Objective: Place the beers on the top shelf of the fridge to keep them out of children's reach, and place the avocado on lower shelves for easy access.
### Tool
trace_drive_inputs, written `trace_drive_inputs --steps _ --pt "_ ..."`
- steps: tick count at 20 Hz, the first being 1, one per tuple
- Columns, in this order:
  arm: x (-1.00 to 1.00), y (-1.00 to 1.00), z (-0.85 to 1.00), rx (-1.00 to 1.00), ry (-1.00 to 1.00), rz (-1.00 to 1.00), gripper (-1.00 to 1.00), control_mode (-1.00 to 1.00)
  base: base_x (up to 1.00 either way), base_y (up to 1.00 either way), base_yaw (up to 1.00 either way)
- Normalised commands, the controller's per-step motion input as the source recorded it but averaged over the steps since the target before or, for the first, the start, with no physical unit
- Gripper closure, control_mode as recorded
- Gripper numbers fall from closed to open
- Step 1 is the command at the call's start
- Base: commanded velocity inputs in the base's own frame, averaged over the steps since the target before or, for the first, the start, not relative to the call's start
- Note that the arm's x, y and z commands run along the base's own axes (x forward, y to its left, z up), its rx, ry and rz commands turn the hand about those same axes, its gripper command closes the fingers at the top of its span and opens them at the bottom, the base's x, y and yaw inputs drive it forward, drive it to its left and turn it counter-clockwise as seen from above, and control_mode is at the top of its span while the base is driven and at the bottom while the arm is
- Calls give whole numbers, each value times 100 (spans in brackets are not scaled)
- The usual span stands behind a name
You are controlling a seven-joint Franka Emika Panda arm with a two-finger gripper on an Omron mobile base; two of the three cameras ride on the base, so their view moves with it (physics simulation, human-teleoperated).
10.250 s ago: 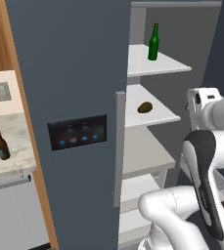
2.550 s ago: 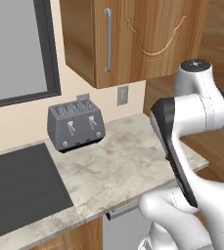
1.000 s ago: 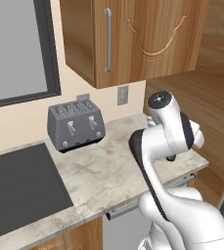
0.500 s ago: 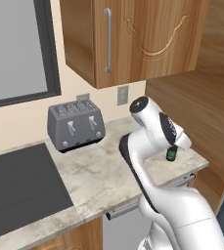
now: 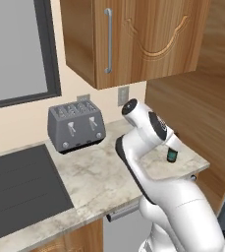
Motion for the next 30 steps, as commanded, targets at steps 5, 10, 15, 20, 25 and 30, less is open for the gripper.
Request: trace_drive_inputs --steps 5,10,15,20,25,30 --pt "27 -10 -30 -10 0 -5 -100 -100 0 0 0" --pt "25 -15 -39 -11 0 -4 -100 -100 0 0 0" --pt "19 -16 -43 -10 0 -4 -100 -100 0 0 0" --pt "21 -17 -39 -9 0 -5 -100 -100 0 0 0" --pt "32 -23 -27 -7 0 -8 -100 -100 0 0 0" --pt "37 -20 -12 -2 0 -7 -100 -100 0 0 0"
